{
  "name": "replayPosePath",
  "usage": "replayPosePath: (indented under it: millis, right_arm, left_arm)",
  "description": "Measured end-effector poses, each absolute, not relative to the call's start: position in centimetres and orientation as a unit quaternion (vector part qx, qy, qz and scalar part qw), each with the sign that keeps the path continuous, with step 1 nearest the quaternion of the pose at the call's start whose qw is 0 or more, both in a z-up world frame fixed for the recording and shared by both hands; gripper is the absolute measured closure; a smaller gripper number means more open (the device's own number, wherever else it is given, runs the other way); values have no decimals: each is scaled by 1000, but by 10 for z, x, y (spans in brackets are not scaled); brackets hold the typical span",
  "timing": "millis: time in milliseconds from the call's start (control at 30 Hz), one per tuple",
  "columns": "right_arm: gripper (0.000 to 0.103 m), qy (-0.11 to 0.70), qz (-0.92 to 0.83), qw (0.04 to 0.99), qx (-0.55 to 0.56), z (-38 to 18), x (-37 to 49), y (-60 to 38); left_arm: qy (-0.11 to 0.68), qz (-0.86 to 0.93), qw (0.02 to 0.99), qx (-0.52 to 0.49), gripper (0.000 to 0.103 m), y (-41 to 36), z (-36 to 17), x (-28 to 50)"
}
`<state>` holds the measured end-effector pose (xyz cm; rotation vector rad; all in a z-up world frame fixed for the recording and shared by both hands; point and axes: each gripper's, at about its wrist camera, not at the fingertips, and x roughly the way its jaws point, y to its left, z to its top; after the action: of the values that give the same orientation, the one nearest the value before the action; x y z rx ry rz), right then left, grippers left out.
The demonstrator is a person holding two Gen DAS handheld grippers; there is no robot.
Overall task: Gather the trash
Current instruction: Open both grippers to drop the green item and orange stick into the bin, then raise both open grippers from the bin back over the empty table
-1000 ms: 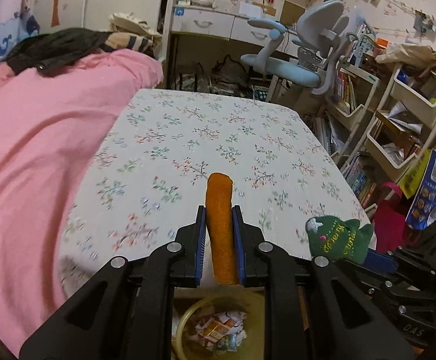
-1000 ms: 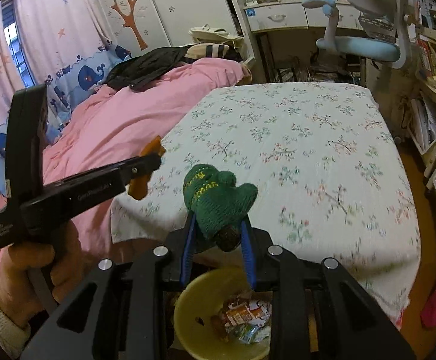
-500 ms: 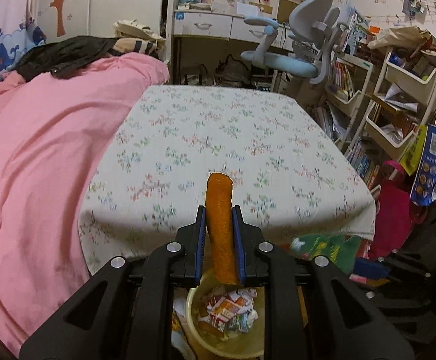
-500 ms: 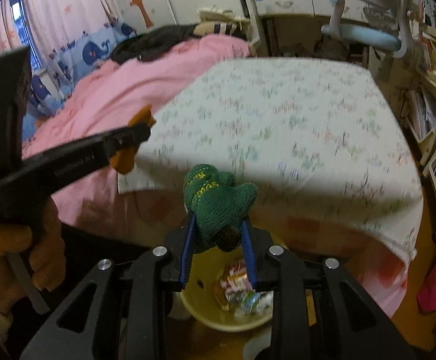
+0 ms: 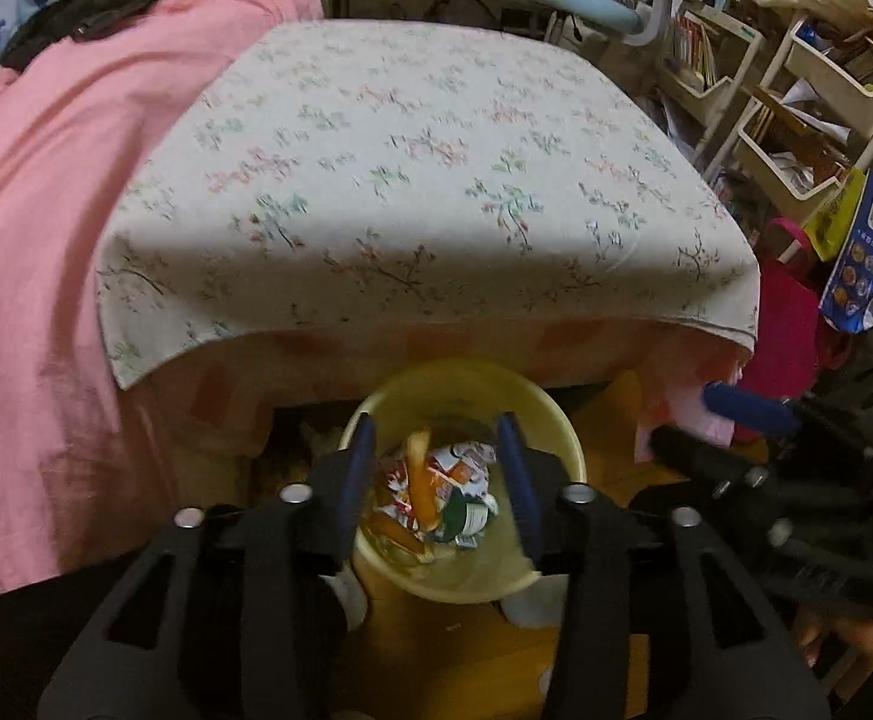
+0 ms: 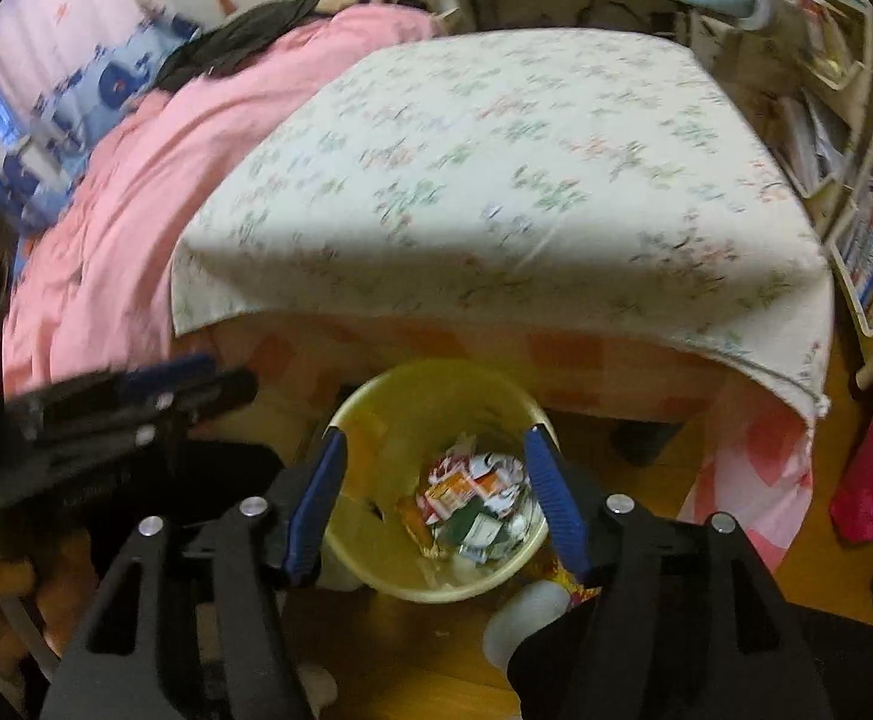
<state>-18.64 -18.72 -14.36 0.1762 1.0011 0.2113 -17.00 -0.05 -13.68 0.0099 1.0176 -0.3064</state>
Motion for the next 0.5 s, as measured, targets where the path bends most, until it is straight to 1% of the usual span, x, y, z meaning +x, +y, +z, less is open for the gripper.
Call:
replayPosePath:
  millis: [67, 100, 133, 167, 200, 233, 333, 433, 500]
  right_arm:
    - [35, 456, 90, 881, 87, -133, -187, -191]
    - [32, 440, 87, 889, 92, -125, -185, -194]
    - [28, 421, 81, 898, 96, -114, -182, -198]
    - [24, 406, 76, 906, 96, -106, -181, -199]
    - [17, 390, 71, 913, 94, -96, -176, -201]
    - [12, 365, 62, 925, 88, -81, -167, -203]
    - [8, 330, 39, 940, 75, -59, -132, -211]
    - [8, 318, 24, 946, 64, -57, -83, -215]
    - [8, 326, 24, 943, 60, -62, -55, -215]
  left_arm:
    - [457, -138, 879, 3, 53, 3, -123, -173]
    - [437, -129, 890, 4, 46, 4, -113, -172]
    - [411, -117, 904, 5, 36, 6, -100, -171]
    - [382, -106, 918, 4, 30, 8, -86, -168]
    - [354, -97, 930, 5, 19, 9, -73, -162]
    - [334, -91, 938, 8, 13, 8, -62, -155]
    - [292, -92, 952, 20, 8, 4, -39, -116]
    - [284, -87, 954, 35, 8, 0, -34, -61]
    - [284, -81, 955, 29, 8, 0, -35, -25]
